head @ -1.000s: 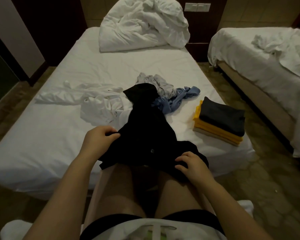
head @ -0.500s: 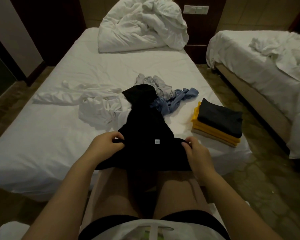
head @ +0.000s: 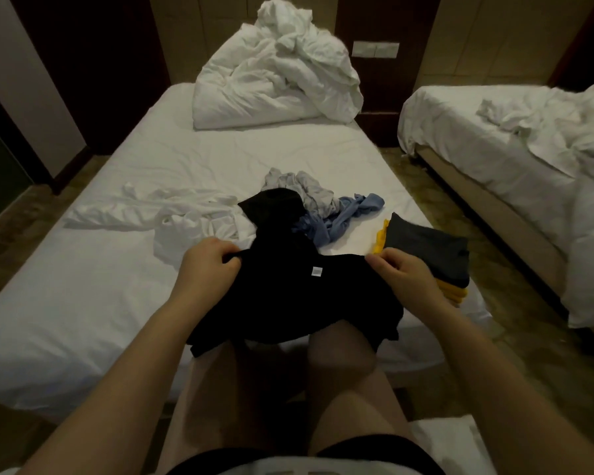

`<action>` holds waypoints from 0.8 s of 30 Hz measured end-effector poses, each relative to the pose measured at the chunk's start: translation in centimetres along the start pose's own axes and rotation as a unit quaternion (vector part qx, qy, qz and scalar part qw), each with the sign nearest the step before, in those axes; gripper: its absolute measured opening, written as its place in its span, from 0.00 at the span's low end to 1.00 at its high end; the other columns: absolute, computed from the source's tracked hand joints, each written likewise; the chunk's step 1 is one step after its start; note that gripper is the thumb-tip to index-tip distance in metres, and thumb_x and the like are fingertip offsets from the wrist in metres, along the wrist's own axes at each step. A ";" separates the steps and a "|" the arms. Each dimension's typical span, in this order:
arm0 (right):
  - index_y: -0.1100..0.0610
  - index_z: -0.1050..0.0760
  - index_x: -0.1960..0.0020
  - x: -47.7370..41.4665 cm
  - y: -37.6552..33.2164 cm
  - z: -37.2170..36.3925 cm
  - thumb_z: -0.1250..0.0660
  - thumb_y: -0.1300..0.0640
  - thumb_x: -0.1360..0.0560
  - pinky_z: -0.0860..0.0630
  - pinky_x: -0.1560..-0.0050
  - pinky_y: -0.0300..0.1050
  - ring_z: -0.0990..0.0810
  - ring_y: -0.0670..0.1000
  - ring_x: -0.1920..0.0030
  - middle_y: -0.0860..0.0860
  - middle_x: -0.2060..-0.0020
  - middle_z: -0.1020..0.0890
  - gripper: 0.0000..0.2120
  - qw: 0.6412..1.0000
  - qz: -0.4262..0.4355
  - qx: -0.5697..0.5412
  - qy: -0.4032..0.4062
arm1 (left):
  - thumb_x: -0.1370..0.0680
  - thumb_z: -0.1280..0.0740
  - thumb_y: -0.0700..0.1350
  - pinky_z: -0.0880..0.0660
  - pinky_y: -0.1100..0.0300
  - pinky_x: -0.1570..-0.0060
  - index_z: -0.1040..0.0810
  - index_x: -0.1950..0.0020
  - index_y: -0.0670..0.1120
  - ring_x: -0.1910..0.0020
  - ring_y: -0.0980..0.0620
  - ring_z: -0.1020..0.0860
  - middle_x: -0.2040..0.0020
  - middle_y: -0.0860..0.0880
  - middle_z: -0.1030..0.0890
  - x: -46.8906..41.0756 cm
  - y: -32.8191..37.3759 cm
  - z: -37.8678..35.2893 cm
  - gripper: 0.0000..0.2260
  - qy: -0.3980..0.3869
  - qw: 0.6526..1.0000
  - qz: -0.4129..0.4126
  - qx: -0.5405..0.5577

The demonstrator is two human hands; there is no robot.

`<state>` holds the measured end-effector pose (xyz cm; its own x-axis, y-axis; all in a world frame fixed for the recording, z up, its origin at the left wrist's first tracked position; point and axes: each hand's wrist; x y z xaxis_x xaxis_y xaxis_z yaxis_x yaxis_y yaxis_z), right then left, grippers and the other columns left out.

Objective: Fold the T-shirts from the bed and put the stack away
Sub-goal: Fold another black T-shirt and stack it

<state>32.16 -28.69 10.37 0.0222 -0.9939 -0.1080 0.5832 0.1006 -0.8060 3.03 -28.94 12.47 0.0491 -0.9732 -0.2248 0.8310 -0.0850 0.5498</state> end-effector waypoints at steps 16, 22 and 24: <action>0.54 0.29 0.67 -11.4 -24.1 18.5 0.40 0.48 0.22 0.37 0.69 0.37 0.29 0.44 0.70 0.49 0.72 0.28 0.18 0.947 0.236 0.061 0.210 | 0.23 0.35 0.43 0.29 0.54 0.54 0.21 0.57 0.43 0.55 0.43 0.21 0.58 0.41 0.20 -11.5 13.9 24.3 0.06 0.146 0.957 -0.111 0.223; 0.54 0.33 0.72 -11.6 -33.4 23.9 0.39 0.47 0.22 0.42 0.69 0.46 0.33 0.45 0.71 0.49 0.74 0.31 0.21 0.889 0.289 0.030 0.355 | 0.22 0.36 0.44 0.27 0.48 0.44 0.21 0.51 0.44 0.50 0.42 0.21 0.53 0.41 0.20 -13.1 17.5 30.9 0.06 0.239 0.931 -0.129 0.243; 0.55 0.31 0.71 -11.8 -35.3 24.6 0.38 0.46 0.23 0.40 0.71 0.43 0.32 0.45 0.72 0.49 0.74 0.30 0.21 0.897 0.285 0.110 0.319 | 0.22 0.37 0.44 0.27 0.46 0.42 0.21 0.50 0.44 0.49 0.42 0.22 0.51 0.41 0.20 -13.6 18.5 32.1 0.06 0.232 0.938 -0.128 0.223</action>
<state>31.30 -21.65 54.47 -0.0605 -0.5494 -0.8333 0.7724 0.5030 -0.3878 -0.05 -24.17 51.54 0.2016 -0.7198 -0.6643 0.5397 -0.4843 0.6886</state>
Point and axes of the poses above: each hand's wrist, its own x-axis away from the middle knuckle, its own z-axis out of the back of the hand, y = z × x
